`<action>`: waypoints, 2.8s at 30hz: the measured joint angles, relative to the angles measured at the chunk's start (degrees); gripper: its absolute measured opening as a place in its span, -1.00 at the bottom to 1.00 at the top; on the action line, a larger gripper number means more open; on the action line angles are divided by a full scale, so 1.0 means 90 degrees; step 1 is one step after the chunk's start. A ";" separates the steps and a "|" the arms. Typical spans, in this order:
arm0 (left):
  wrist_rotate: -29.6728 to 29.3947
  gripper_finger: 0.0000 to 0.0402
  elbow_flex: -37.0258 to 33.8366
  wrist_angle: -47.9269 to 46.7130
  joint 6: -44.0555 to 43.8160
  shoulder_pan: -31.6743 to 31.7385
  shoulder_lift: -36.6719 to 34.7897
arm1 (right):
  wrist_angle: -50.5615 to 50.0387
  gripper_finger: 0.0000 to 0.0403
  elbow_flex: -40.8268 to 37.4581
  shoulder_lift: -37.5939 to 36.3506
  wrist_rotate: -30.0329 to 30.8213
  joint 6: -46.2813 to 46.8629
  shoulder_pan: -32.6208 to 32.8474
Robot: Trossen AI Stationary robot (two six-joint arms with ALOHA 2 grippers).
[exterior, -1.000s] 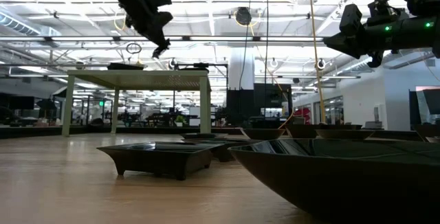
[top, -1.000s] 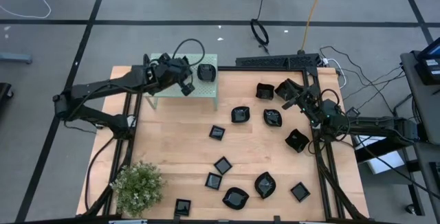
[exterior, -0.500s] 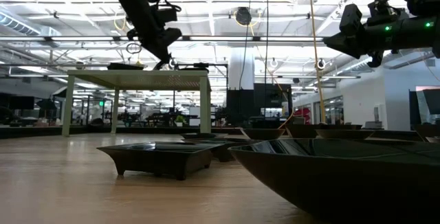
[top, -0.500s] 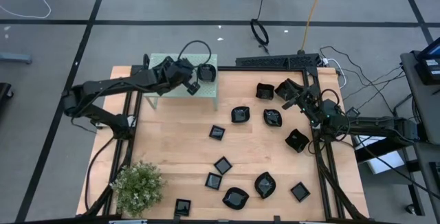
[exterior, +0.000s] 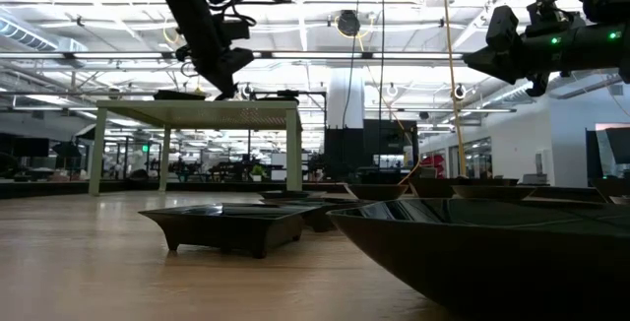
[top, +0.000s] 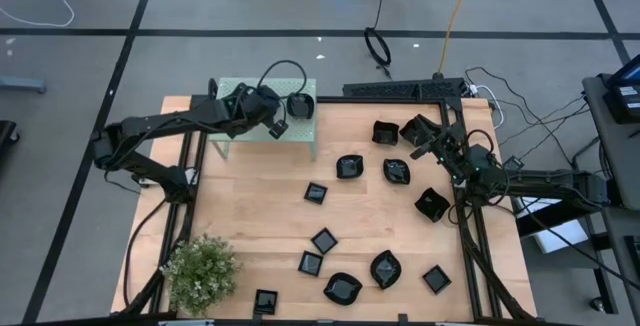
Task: Pick & Place Mini shaped plates
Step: Stack the square plate on top of the square plate on the shelf
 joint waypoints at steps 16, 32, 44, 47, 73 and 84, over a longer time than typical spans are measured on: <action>0.0008 -0.90 0.0000 -0.0039 0.0079 0.0059 0.0000 | 0.0001 -0.74 0.0000 0.0001 0.0000 0.0001 0.0001; 0.0233 -0.90 0.0000 0.0045 0.0144 0.0225 0.0000 | -0.0001 -0.74 -0.0001 0.0001 0.0000 0.0000 0.0001; 0.0377 -0.89 0.0000 0.0174 0.0383 0.0320 0.0000 | 0.0001 -0.74 -0.0001 0.0001 0.0000 0.0002 0.0001; 0.0380 -0.89 0.0000 0.0174 0.0379 0.0320 0.0000 | -0.0001 -0.74 0.0001 0.0001 0.0000 0.0000 -0.0001; 0.0331 -0.47 -0.0002 0.0180 0.0474 0.0234 0.0000 | 0.0001 -0.74 0.0000 -0.0001 0.0000 0.0001 0.0001; 0.0352 -0.46 0.0595 0.0192 0.0467 -0.0191 -0.0034 | 0.0000 -0.74 0.0001 0.0000 0.0000 0.0000 -0.0001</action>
